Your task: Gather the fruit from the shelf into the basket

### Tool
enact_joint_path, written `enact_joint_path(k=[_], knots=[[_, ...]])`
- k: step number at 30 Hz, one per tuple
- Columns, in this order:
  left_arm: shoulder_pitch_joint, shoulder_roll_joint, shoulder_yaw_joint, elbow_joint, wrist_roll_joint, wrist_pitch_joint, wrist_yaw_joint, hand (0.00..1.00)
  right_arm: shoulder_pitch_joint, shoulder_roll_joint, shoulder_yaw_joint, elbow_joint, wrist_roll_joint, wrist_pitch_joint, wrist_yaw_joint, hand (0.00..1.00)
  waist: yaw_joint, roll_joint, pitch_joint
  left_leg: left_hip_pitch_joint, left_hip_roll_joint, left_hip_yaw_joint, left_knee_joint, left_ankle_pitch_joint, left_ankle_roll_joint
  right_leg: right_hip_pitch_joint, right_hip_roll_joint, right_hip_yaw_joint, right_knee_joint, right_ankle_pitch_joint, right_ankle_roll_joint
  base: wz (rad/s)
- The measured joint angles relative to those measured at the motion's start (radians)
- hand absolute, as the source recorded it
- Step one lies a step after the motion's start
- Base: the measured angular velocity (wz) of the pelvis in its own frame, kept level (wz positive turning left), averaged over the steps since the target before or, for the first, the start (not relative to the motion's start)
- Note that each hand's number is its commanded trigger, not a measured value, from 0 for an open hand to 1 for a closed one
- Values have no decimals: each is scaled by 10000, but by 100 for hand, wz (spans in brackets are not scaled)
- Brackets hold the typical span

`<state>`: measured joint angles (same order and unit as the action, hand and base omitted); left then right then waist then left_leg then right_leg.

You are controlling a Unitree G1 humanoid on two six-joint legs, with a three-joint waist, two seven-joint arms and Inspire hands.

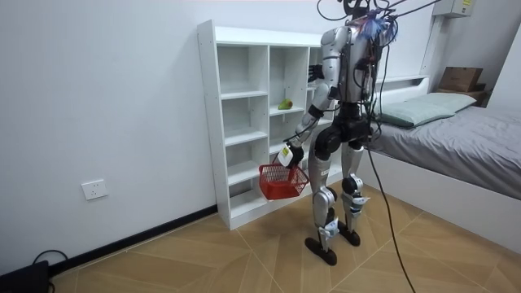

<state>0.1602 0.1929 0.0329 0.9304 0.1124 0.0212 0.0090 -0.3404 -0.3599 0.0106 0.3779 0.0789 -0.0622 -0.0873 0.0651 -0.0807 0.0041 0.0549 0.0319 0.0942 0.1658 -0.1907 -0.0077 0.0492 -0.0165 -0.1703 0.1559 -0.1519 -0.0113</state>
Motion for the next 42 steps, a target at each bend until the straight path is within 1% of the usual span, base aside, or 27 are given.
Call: enact_joint_path(k=[3, 5, 6, 8, 10, 12, 14, 16, 19, 21, 26, 31, 32, 33, 35, 37, 39, 42], knots=[[-38, 0, -3, 23, -7, 0, -43, 100, -318, -3, 114, 4, -14, 2, 94, 0, 3, -44, -18, -54, 3, -8, 6, 1, 0, 2, -10, -64, 7, 0, 0, 2], [-37, 2, -5, 47, -8, 0, -181, 100, -499, -3, 115, 30, -55, 5, 107, 0, 28, -131, -49, -56, 1, -42, 23, 5, 4, 11, -18, -106, 10, 0, -1, 7], [-31, 2, -6, 49, -6, 1, -233, 100, -526, -4, 114, 30, -95, 5, 105, 0, 112, -184, -49, -48, -1, -78, 32, 6, 4, 13, -20, -136, 16, 1, -1, 6], [-18, 1, -14, 50, -8, 2, -237, 100, -526, -4, 115, 84, -88, 41, 105, 0, 186, -267, -37, -49, -4, -144, 43, 7, 4, 22, -27, -200, 28, 1, -2, 8], [33, 0, -21, 51, -17, 2, -232, 100, -527, -4, 116, 154, -61, 175, 102, 0, 232, -324, -33, -58, -12, -159, 38, 8, 7, 31, -34, -225, 29, 1, -2, 3], [106, 2, -21, 132, -29, 7, -201, 100, -528, -5, 125, 206, -1, 329, 44, 0, 327, -350, 11, -60, -29, -160, 35, 16, 17, 25, -47, -224, 27, 2, -1, 0], [143, 10, -14, 213, -27, 14, -176, 100, -527, -5, 142, 383, 42, 407, 20, 0, 398, -368, 30, -97, -34, -166, 33, 17, 18, 21, -53, -243, 25, 3, 1, 2], [226, 15, -3, 215, -11, 16, -136, 100, -528, -32, 145, 534, 190, 425, 8, 0, 406, -370, 33, -146, -49, -244, 27, 16, 19, 15, -71, -328, 24, 2, 4, 10], [349, 63, 30, 213, -4, 32, -80, 100, -528, -236, 143, 547, 491, 426, -17, 0, 426, -366, 34, -247, -73, -385, 30, 18, 23, -2, -91, -466, -11, 1, 7, 13], [381, 70, 32, 213, 18, 115, 15, 100, -532, -414, 143, 642, 660, 425, -16, 0, 496, -354, 38, -271, -77, -423, 33, 19, 25, -2, -97, -524, -21, 1, 8, 7], [495, 98, 34, 146, 94, 208, 18, 100, -753, -458, 183, 1379, 868, 530, -16, 0, 536, -343, 39, -357, -95, -520, 37, 25, 35, -17, -119, -642, -38, -2, 13, 7], [645, 164, 33, 105, 96, 227, 50, 100, -957, -463, 183, 1707, 1162, 530, -7, 0, 530, -285, 33, -435, -100, -585, 111, 29, 39, -17, -130, -755, -45, -3, 15, 6], [674, 173, 18, 100, 111, 228, 57, 100, -1093, -463, 194, 1837, 1211, 529, -7, 0, 526, -256, 38, -469, -103, -594, 156, 28, 40, -37, -136, -780, -45, -3, 15, 0], [688, 184, 18, 100, 108, 228, 57, 100, -1328, -481, 198, 2108, 1226, 528, -21, 0, 523, -232, 24, -501, -106, -594, 183, 29, 40, -108, -143, -798, -38, -3, 15, 0], [719, 202, 18, 100, 111, 228, 57, 100, -1548, -547, 198, 2354, 1228, 528, -81, 0, 526, -191, 19, -573, -106, -594, 238, 29, 39, -162, -145, -815, -36, -3, 14, 0], [786, 209, 19, 103, 153, 228, 64, 100, -1560, -645, 197, 2374, 1187, 528, -142, 0, 501, -150, -5, -590, -106, -617, 253, 30, 39, -160, -147, -832, -34, -3, 14, 2], [892, 234, 19, 112, 207, 231, 103, 100, -1568, -747, 197, 2373, 1134, 528, -259, 0, 483, -144, -7, -599, -108, -641, 274, 32, 38, -155, -147, -847, -31, -3, 14, 2], [1006, 250, 6, 133, 206, 238, 117, 100, -1573, -778, 197, 2373, 1125, 527, -382, 0, 440, -150, -5, -611, -114, -644, 311, 31, 38, -152, -156, -852, -11, -3, 14, 0]])
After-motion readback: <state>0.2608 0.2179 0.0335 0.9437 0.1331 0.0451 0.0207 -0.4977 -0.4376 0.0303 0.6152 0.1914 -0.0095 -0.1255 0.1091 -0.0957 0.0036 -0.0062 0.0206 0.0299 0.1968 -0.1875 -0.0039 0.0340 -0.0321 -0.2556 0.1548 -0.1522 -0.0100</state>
